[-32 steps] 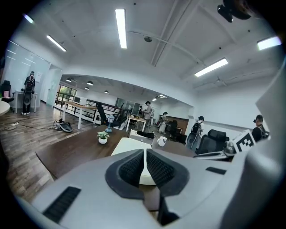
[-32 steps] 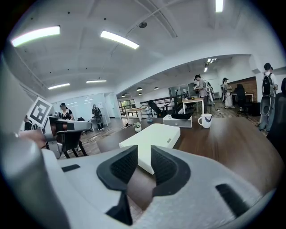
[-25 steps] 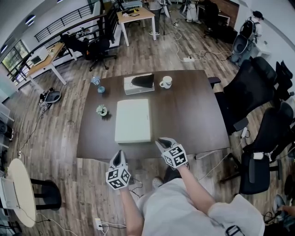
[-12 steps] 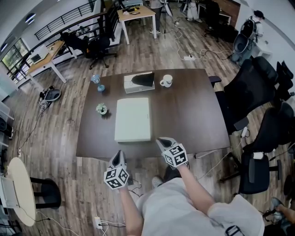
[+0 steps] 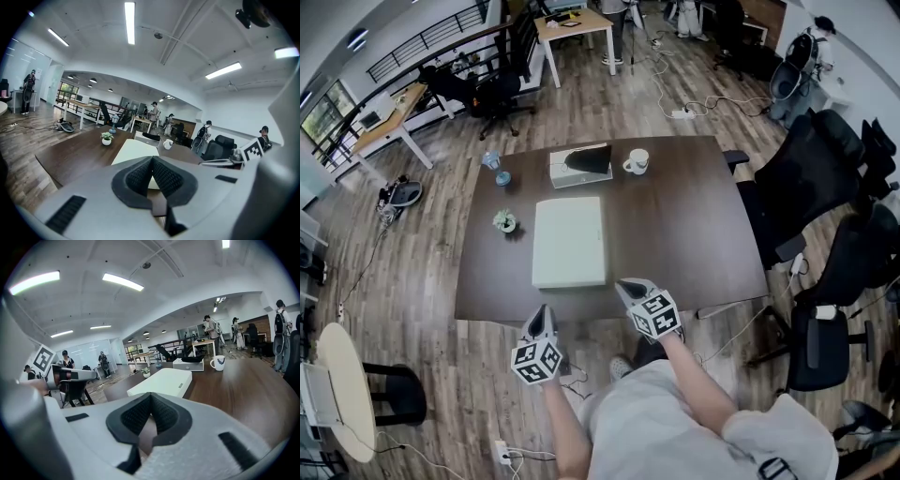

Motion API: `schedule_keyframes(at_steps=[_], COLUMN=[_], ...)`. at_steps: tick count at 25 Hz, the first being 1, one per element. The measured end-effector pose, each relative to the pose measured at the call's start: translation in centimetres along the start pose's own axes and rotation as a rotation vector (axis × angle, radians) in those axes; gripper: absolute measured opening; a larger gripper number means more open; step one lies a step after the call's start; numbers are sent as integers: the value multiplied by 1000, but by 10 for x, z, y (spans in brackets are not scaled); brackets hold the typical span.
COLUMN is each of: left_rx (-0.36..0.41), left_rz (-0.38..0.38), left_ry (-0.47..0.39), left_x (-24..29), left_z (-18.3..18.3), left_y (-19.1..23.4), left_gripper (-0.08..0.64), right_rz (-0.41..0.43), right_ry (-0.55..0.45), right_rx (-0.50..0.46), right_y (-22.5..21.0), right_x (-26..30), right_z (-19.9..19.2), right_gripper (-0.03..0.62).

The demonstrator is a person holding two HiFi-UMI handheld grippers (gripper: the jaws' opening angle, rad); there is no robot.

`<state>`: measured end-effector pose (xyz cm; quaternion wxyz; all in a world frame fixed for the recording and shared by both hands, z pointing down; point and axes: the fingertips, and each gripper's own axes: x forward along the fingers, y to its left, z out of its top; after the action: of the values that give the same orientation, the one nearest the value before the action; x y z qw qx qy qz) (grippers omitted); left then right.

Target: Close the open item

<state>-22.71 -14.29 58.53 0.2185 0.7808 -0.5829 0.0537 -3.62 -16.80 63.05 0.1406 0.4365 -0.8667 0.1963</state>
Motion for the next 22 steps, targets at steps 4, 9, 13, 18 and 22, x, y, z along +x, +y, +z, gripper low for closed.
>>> schedule_keyframes(at_steps=[4,9,13,18,22], left_rx=[-1,2,6,14,20], left_rz=[-11,-29,-37,-43,-48], left_ry=[3,6,11,13,15], left_x=[1,5,7,9,10], left_z=[-3,-6,-8,-8,-8], left_y=[-3,-8,-11,-14,-16], left_gripper=[6,6,6,6,6], right_rz=[-2,-15,-10,3,6], right_ry=[0,-3,-4,5,3], right_rx=[1,6,14,8,6], right_y=[0,-5,-6,-5,-6], right_x=[-1,-4,-5,-5,-5], right_z=[-3,-4,-5,-6,-4], right_gripper=[5,5,5,5,5])
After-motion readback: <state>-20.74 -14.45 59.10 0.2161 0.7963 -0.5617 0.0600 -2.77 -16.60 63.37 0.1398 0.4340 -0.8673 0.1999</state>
